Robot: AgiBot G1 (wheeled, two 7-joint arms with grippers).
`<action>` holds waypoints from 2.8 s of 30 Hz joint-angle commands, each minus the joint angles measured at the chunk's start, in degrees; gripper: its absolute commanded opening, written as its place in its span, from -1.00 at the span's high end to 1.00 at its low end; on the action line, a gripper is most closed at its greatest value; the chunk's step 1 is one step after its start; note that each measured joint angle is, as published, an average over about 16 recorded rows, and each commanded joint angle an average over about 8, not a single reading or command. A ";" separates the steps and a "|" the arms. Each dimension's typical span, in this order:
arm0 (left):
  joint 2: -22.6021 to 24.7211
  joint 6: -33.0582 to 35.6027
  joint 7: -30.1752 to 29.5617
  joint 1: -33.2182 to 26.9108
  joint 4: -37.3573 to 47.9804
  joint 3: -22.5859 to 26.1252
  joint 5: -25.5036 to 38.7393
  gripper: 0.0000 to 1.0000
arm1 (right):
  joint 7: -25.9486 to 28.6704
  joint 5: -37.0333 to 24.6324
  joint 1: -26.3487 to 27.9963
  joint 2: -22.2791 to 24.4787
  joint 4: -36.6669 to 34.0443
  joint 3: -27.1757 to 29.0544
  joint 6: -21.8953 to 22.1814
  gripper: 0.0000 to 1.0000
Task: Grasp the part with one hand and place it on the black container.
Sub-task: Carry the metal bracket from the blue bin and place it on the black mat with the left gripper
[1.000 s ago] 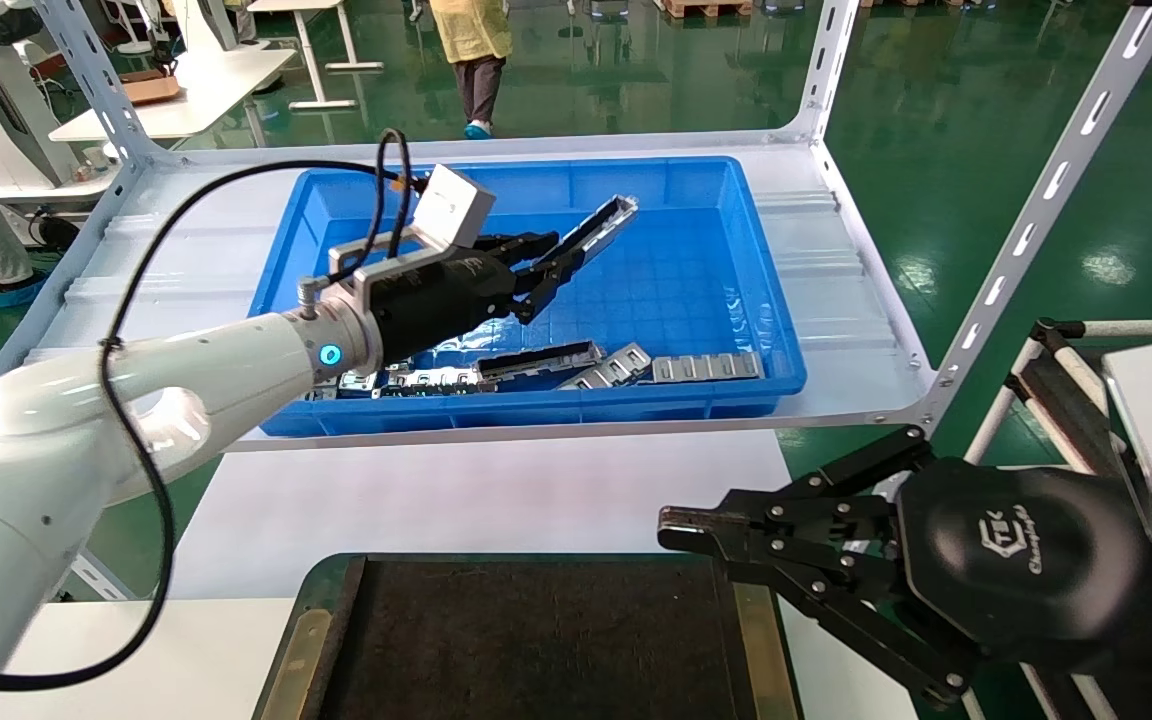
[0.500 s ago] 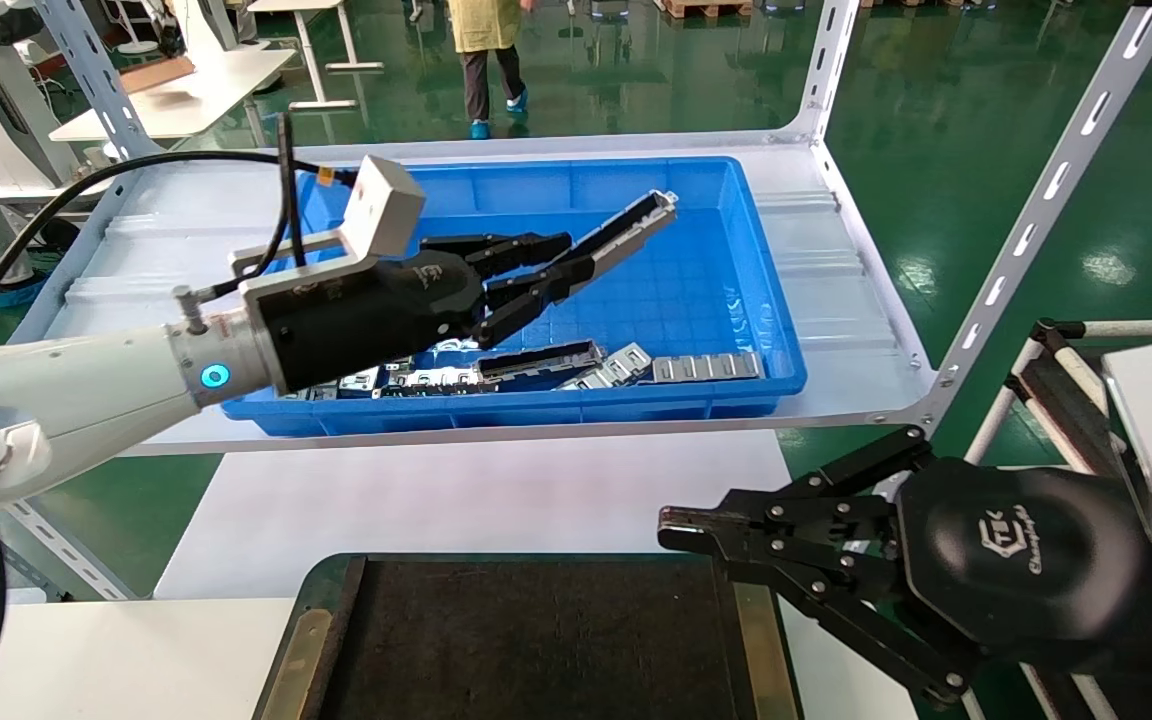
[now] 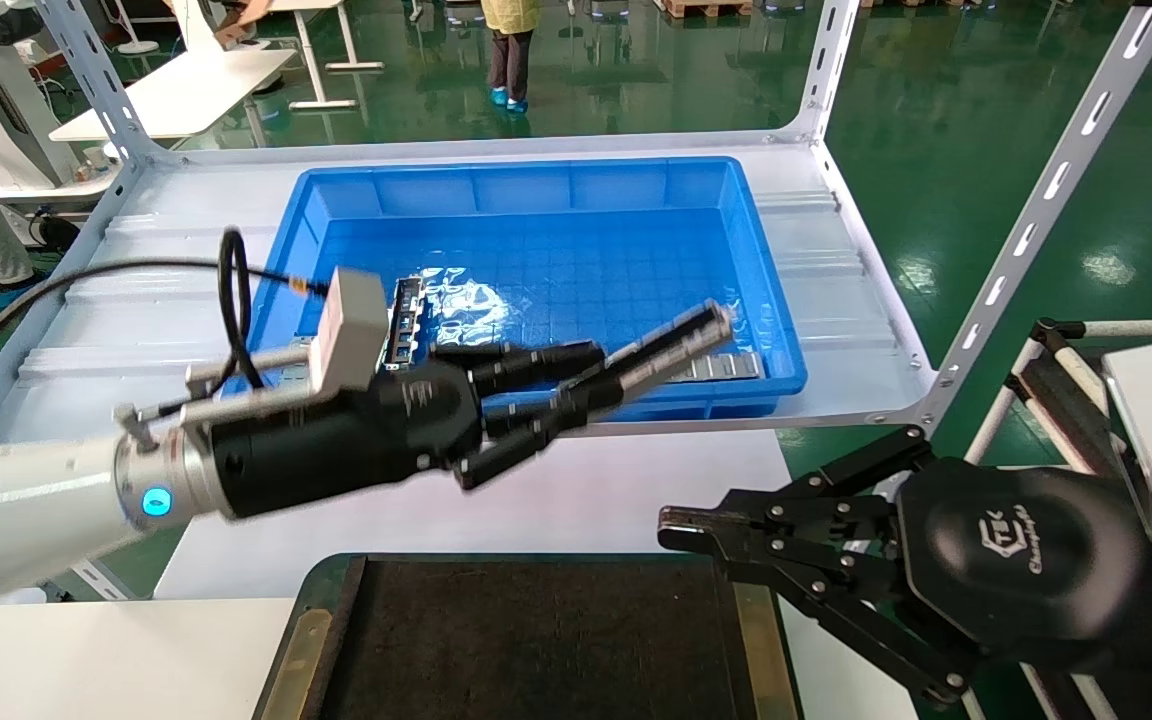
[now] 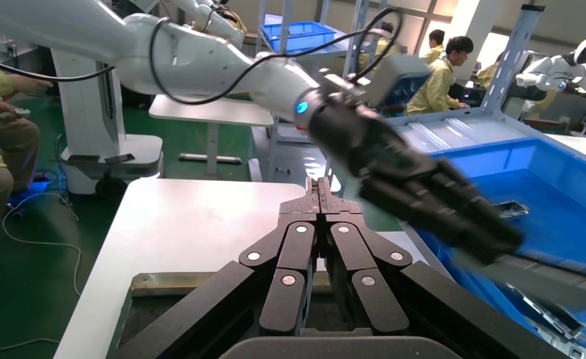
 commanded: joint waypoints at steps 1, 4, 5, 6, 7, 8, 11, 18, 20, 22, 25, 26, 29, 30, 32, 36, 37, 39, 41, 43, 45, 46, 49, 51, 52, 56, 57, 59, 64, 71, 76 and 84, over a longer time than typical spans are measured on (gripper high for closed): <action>-1.44 -0.37 -0.86 2.59 -4.08 -0.12 -0.55 1.00 | 0.00 0.00 0.00 0.00 0.00 0.00 0.00 1.00; -3.92 -3.94 -3.07 7.07 -11.05 0.11 -0.67 1.00 | 0.00 0.00 0.00 0.00 0.00 -0.01 0.00 1.00; -4.75 -5.40 -3.83 8.62 -13.41 0.21 -0.65 1.00 | 0.00 0.01 0.00 0.00 0.00 -0.01 0.00 1.00; -5.57 -6.96 -4.61 10.19 -15.73 0.33 -0.60 1.00 | 0.00 0.01 0.00 0.00 0.00 -0.01 0.00 1.00; -6.33 -8.57 -5.41 11.74 -17.89 0.48 -0.53 1.00 | -0.01 0.01 0.00 0.00 0.00 -0.01 0.00 1.00; -7.09 -10.30 -6.22 13.40 -20.09 0.66 -0.45 1.00 | -0.01 0.01 0.00 0.00 0.00 -0.01 0.00 1.00; -9.19 -15.80 -8.37 18.49 -26.25 1.25 -0.11 1.00 | -0.01 0.01 0.00 0.01 0.00 -0.02 0.01 1.00; -12.19 -30.82 -12.45 29.49 -37.21 2.83 1.26 1.00 | -0.01 0.02 0.01 0.01 0.00 -0.02 0.01 1.00; -12.05 -35.07 -13.32 31.78 -38.70 3.35 1.78 1.00 | -0.01 0.02 0.01 0.01 0.00 -0.03 0.01 1.00; -11.43 -39.08 -14.09 33.63 -39.44 3.92 2.30 1.00 | -0.01 0.02 0.01 0.01 0.00 -0.03 0.01 1.00; -9.70 -44.82 -15.25 35.73 -39.65 4.84 2.94 1.00 | -0.02 0.02 0.01 0.01 0.00 -0.03 0.01 1.00; -8.97 -46.77 -15.70 36.31 -39.65 5.16 3.10 1.00 | -0.02 0.02 0.01 0.01 0.00 -0.03 0.01 1.00; -6.53 -52.67 -17.31 37.63 -39.58 6.15 3.31 1.00 | -0.02 0.03 0.01 0.01 0.00 -0.04 0.02 1.00; -5.65 -54.65 -17.92 37.92 -39.54 6.53 3.33 1.00 | -0.02 0.03 0.01 0.02 0.00 -0.04 0.02 1.00; -3.86 -58.58 -19.07 38.27 -39.42 7.35 3.34 1.00 | -0.02 0.03 0.01 0.02 0.00 -0.04 0.02 1.00; -0.20 -66.51 -21.05 38.30 -39.03 9.32 3.27 1.00 | -0.02 0.03 0.01 0.02 0.00 -0.05 0.02 1.00; 0.67 -68.37 -21.42 38.21 -38.89 9.85 3.20 1.00 | -0.02 0.03 0.01 0.02 0.00 -0.05 0.02 1.00; 2.41 -72.08 -21.93 37.96 -38.58 10.98 3.04 1.00 | -0.03 0.03 0.01 0.02 0.00 -0.05 0.02 1.00; 4.04 -75.51 -22.38 37.71 -38.18 12.03 2.59 1.00 | -0.03 0.04 0.01 0.02 0.00 -0.05 0.02 1.00; 5.60 -78.64 -22.72 37.42 -37.73 13.00 1.97 1.00 | -0.03 0.04 0.01 0.02 0.00 -0.06 0.02 1.00; 7.17 -81.61 -22.97 37.11 -37.19 13.82 1.18 1.00 | -0.03 0.04 0.01 0.02 0.00 -0.06 0.02 1.00; 7.92 -82.96 -23.08 36.96 -36.90 14.15 0.75 1.00 | -0.03 0.04 0.01 0.02 0.00 -0.06 0.02 1.00; 10.11 -86.43 -23.25 36.43 -35.95 14.98 -0.48 1.00 | -0.03 0.04 0.02 0.02 0.00 -0.06 0.03 1.00; 11.41 -88.13 -23.35 36.07 -35.22 15.32 -1.19 1.00 | -0.03 0.04 0.02 0.03 0.00 -0.07 0.03 1.00; 11.97 -88.73 -23.41 35.90 -34.85 15.42 -1.48 1.00 | -0.03 0.05 0.02 0.03 0.00 -0.07 0.03 1.00; 13.92 -90.04 -23.82 35.39 -33.19 15.30 -2.03 1.00 | -0.04 0.05 0.02 0.03 0.00 -0.07 0.03 1.00; 14.36 -90.17 -23.96 35.31 -32.76 15.14 -2.01 1.00 | -0.04 0.05 0.02 0.03 0.00 -0.07 0.03 1.00; 15.22 -90.28 -24.32 35.27 -31.86 14.67 -1.75 1.00 | -0.04 0.05 0.02 0.03 0.00 -0.08 0.03 1.00; 17.28 -89.98 -25.44 35.65 -29.57 13.09 -0.40 1.00 | -0.04 0.06 0.02 0.03 0.00 -0.08 0.03 1.00; 19.30 -88.95 -26.72 36.92 -27.23 11.22 2.89 1.00 | -0.04 0.06 0.02 0.04 0.00 -0.09 0.04 1.00; 19.99 -88.55 -27.89 37.52 -26.15 10.59 5.18 1.00 | -0.05 0.07 0.02 0.04 0.00 -0.10 0.04 1.00; 20.43 -88.98 -30.78 37.58 -24.97 11.27 7.46 1.00 | -0.05 0.07 0.03 0.04 0.00 -0.11 0.04 1.00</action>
